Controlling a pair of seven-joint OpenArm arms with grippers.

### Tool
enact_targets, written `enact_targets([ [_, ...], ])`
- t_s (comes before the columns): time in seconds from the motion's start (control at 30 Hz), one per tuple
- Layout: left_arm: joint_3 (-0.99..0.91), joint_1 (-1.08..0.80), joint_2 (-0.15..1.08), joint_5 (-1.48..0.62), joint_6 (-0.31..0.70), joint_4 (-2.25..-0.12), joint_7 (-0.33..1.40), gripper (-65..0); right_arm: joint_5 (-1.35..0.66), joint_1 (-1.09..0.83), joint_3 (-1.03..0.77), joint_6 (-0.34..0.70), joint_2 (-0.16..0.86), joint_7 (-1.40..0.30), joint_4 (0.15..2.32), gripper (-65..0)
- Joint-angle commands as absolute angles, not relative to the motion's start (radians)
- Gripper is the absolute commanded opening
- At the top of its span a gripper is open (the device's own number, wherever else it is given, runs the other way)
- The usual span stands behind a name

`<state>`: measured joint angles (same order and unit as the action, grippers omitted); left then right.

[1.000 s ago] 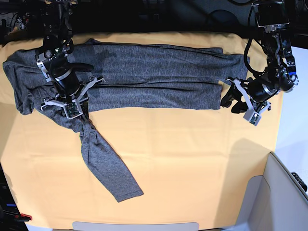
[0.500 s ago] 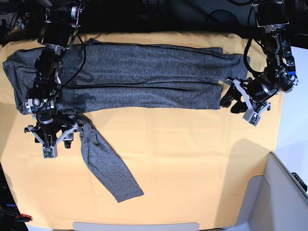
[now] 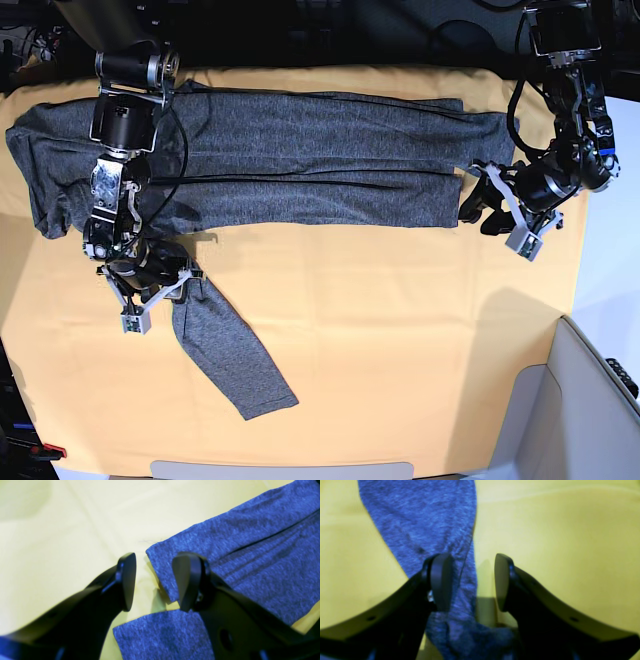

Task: Fold the T-shirt properly
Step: 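Drag the sleeve with the right gripper toward the shirt body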

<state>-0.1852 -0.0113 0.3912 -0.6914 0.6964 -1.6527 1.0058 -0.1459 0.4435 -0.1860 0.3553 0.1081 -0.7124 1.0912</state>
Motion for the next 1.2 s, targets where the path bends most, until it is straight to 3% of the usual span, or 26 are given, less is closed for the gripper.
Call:
enact_targets([
  [0.0, -0.189, 0.002, 0.406, -0.707, 0.698, -1.667, 0.987, -38.3, -0.157, 0.469, -0.182, 0.361, 0.108, -0.688, 1.113, -39.1],
  [0.47, -0.189, 0.002, 0.406, -0.707, 0.698, -1.667, 0.987, -38.3, -0.154, 0.438, -0.148, 0.361, 0.097, -0.688, 1.106, -40.6],
  [0.67, -0.189, 0.002, 0.406, -0.707, 0.698, -1.667, 0.987, -38.3, -0.153, 0.438, -0.147, 0.366, 0.101, -0.688, 1.104, -64.9],
  [0.87, -0.189, 0.002, 0.404, -0.707, 0.698, -1.667, 0.987, -38.3, -0.153, 0.426, -0.147, 0.4, 0.099, -0.688, 1.145, -64.8],
  [1.17, -0.189, 0.002, 0.404, -0.707, 0.698, -1.667, 0.987, -38.3, -0.153, 0.314, -0.067, 0.398, 0.101, -0.78, 1.52, -64.8],
])
